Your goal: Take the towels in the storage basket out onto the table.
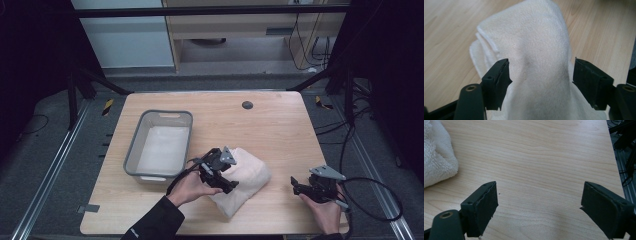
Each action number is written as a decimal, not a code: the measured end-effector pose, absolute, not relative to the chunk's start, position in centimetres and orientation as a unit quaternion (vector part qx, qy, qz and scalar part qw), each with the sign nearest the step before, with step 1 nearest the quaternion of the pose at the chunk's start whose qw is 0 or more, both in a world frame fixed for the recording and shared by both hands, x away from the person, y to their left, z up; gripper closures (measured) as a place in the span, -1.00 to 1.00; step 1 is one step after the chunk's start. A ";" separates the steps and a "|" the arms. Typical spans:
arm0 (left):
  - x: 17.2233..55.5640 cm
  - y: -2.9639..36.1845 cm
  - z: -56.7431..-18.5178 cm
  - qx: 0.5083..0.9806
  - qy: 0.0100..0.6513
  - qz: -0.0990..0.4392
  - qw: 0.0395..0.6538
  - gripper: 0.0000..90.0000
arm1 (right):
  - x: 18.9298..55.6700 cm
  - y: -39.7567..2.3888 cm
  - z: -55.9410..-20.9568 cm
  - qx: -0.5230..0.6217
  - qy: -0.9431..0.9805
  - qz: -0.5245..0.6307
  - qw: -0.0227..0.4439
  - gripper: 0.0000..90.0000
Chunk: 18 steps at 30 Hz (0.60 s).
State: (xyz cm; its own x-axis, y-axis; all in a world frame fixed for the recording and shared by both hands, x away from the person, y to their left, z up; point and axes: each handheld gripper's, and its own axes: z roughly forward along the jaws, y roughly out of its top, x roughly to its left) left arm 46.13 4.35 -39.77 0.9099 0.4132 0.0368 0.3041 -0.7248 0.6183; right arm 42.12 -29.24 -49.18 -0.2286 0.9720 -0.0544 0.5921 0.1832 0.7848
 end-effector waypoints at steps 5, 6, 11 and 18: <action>45.7 6.2 -38.5 0.912 0.209 0.102 0.339 -0.46 | 42.1 -29.2 -49.2 0.549 0.711 0.331 0.290 -0.71; 45.7 6.6 -38.4 0.910 0.212 0.105 0.341 -0.48 | 42.1 -29.3 -49.2 0.549 0.711 0.331 0.290 -0.71; 45.3 8.3 -37.9 0.900 0.225 0.116 0.354 -0.50 | 42.1 -29.3 -49.2 0.549 0.710 0.332 0.289 -0.72; 44.6 11.4 -37.4 0.868 0.255 0.144 0.400 -0.51 | 42.1 -29.3 -49.2 0.549 0.710 0.333 0.290 -0.73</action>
State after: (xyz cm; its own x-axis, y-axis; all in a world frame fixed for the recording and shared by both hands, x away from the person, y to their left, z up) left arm 44.64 11.44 -37.36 0.8279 0.5589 0.0467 0.3281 -0.5502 0.7678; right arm 42.07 -29.30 -49.21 -0.2291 0.9723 -0.0454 0.5866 0.1752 0.7907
